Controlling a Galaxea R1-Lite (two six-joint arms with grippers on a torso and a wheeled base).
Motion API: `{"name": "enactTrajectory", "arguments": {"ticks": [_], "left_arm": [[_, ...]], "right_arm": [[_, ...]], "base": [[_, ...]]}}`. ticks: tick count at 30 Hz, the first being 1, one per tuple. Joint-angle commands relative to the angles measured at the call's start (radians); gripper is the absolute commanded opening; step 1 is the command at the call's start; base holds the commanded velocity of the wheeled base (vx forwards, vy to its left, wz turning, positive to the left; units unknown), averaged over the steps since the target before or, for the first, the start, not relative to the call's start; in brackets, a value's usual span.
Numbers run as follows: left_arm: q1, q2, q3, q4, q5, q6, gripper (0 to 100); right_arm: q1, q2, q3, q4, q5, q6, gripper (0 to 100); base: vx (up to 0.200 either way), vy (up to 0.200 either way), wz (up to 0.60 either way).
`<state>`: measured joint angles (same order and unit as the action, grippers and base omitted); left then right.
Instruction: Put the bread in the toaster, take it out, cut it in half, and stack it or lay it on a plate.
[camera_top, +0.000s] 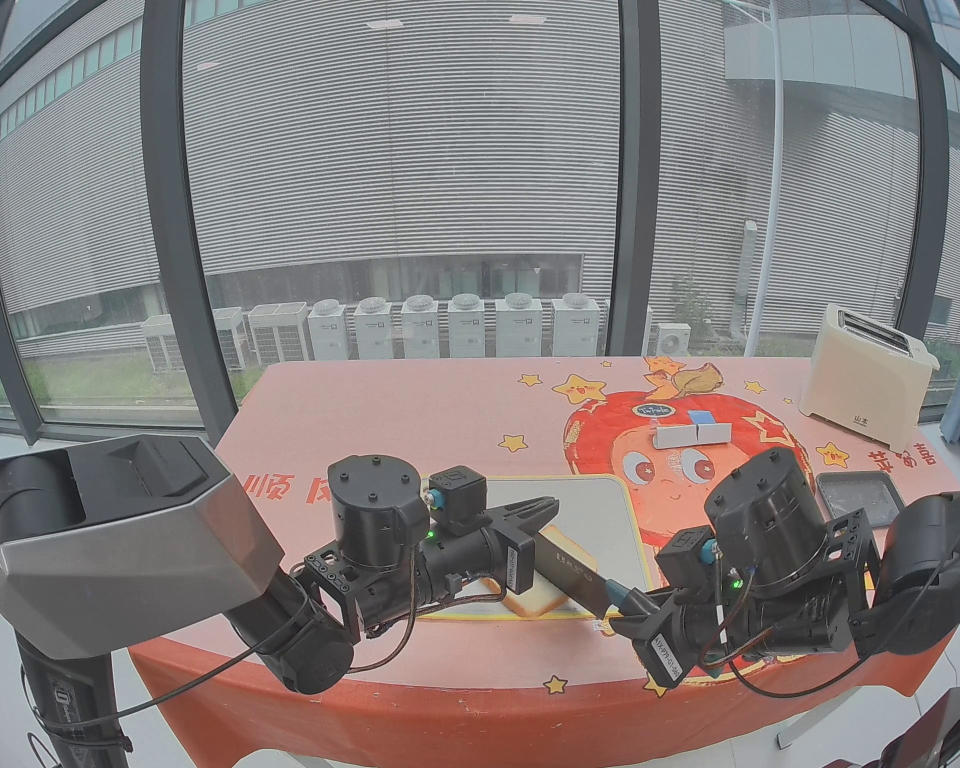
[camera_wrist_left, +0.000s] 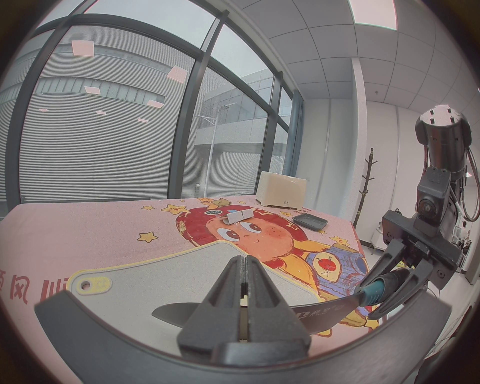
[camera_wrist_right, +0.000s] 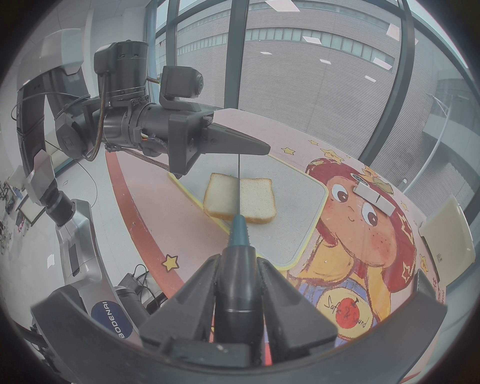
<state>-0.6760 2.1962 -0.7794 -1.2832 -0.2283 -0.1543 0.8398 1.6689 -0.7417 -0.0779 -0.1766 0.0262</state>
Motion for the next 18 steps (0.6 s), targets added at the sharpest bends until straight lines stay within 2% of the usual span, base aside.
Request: {"name": "enactTrajectory", "arguments": {"ticks": [1, 7, 18], "left_arm": [[0.01, 0.004, -0.003, 0.004, 0.0, -0.001, 0], [0.015, 0.004, -0.006, 0.004, 0.0, -0.001, 0], [0.041, 0.03, -0.024, 0.004, 0.0, -0.001, 0]], "right_arm": [[0.001, 0.003, -0.001, -0.014, 0.0, 0.0, 0], [-0.001, 0.006, 0.01, -0.059, -0.02, -0.002, 0], [-0.01, 0.006, 0.004, -0.063, -0.02, 0.009, 0]], "base": [[0.0, 0.0, 0.0], [0.0, 0.0, 0.0], [0.0, 0.0, 0.0]]}}
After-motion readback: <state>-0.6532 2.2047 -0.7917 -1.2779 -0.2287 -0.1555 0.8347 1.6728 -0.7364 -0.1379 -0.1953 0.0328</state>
